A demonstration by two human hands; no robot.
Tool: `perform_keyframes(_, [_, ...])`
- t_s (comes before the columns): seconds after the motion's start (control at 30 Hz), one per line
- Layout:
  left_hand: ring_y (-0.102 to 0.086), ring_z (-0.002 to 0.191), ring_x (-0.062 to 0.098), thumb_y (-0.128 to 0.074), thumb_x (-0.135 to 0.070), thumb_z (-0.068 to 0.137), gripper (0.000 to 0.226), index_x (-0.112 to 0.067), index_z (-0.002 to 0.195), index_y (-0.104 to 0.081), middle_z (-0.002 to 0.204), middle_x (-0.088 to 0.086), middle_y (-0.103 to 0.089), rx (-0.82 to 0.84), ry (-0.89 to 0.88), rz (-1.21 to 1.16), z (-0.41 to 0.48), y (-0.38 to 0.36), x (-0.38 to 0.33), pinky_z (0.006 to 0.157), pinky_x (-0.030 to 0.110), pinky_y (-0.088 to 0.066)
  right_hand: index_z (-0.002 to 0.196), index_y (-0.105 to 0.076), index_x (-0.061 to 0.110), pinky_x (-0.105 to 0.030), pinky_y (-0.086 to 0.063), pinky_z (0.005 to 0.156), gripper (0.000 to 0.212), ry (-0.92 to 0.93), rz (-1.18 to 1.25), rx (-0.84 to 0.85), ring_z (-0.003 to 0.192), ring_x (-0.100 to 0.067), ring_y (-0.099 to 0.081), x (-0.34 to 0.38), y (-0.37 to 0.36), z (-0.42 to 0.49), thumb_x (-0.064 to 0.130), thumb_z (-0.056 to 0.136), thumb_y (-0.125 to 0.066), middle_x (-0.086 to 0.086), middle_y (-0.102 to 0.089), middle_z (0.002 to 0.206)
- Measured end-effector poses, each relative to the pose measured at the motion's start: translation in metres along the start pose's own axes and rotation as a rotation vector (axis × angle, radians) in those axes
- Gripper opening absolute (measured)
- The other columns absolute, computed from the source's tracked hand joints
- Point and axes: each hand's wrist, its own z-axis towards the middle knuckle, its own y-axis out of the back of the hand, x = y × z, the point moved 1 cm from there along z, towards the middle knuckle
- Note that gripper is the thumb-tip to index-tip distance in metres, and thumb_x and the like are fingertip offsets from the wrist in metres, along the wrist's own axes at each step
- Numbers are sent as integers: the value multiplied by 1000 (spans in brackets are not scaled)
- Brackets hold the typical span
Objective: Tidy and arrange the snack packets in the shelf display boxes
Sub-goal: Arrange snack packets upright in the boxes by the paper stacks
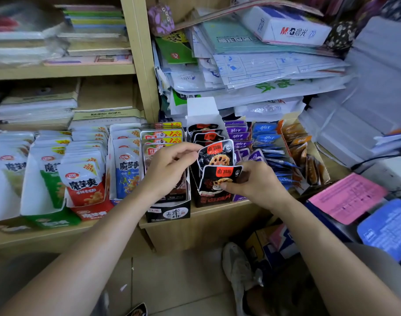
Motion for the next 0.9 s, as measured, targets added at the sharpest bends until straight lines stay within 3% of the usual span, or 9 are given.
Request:
perform_keyframes(0.1, [-62,96,2,-73,-28,92,31,-34,122,-66,104,-18,-69,29,-32,9,-3,-5,-3,77,14,-49,97,-71,27,-16,-51,62,32,43,-13,-142,70,-1,-66,3,1,1,32,72,-89,12,-70,76])
perform_keyframes(0.2, [-62,88,1,-81,-33,85,41,-34,124,-68,97,-21,-68,8,-75,129,-2,-11,1,73,20,-49,106,-66,25,-18,-53,66,38,107,16,-219,75,-7,-64,4,4,-1,30,76,-87,6,-66,84])
perform_keyframes(0.27, [-60,83,-6,-79,-31,87,34,-31,119,-72,91,-25,-65,18,-107,163,0,-13,4,72,20,-44,110,-64,27,-20,-52,69,38,165,14,-266,78,-8,-63,4,5,-3,25,78,-85,7,-64,91])
perform_keyframes(0.4, [-61,95,-3,-71,-30,93,23,-27,116,-75,97,-21,-66,70,-157,261,4,-13,5,83,31,-48,141,-52,31,-18,-54,75,68,305,-61,-250,81,-8,-60,7,4,-3,16,82,-82,11,-52,119])
perform_keyframes(0.57, [-59,95,4,-60,-32,100,23,-29,117,-75,95,-20,-65,196,-213,407,0,-14,5,83,36,-49,114,-74,23,-32,-55,82,27,335,-263,-178,86,0,-60,6,5,-3,27,88,-76,16,-70,99])
perform_keyframes(0.67, [-56,96,7,-55,-35,103,25,-30,119,-74,97,-23,-64,258,-208,445,-1,-13,6,85,36,-46,116,-74,27,-21,-53,75,27,284,-284,-95,83,2,-62,5,9,-4,33,89,-73,16,-72,97])
perform_keyframes(0.73, [-56,97,11,-54,-41,102,28,-34,120,-74,102,-21,-68,293,-205,453,-2,-10,6,85,40,-47,117,-73,28,-24,-52,77,30,282,-273,-53,87,0,-61,1,10,-3,35,87,-75,18,-70,98])
perform_keyframes(0.83, [-63,90,11,-56,-41,101,22,-40,115,-73,95,-12,-75,254,-180,338,1,-3,1,82,38,-49,118,-70,27,-34,-46,92,41,356,-315,-97,105,-11,-53,-3,3,-3,35,80,-81,15,-66,112])
perform_keyframes(0.9, [-64,86,4,-59,-34,100,20,-39,112,-73,93,-13,-75,111,-199,303,10,5,-1,80,32,-48,124,-67,28,-36,-40,103,50,394,-311,-150,118,-14,-49,-3,1,-1,41,79,-81,13,-58,127])
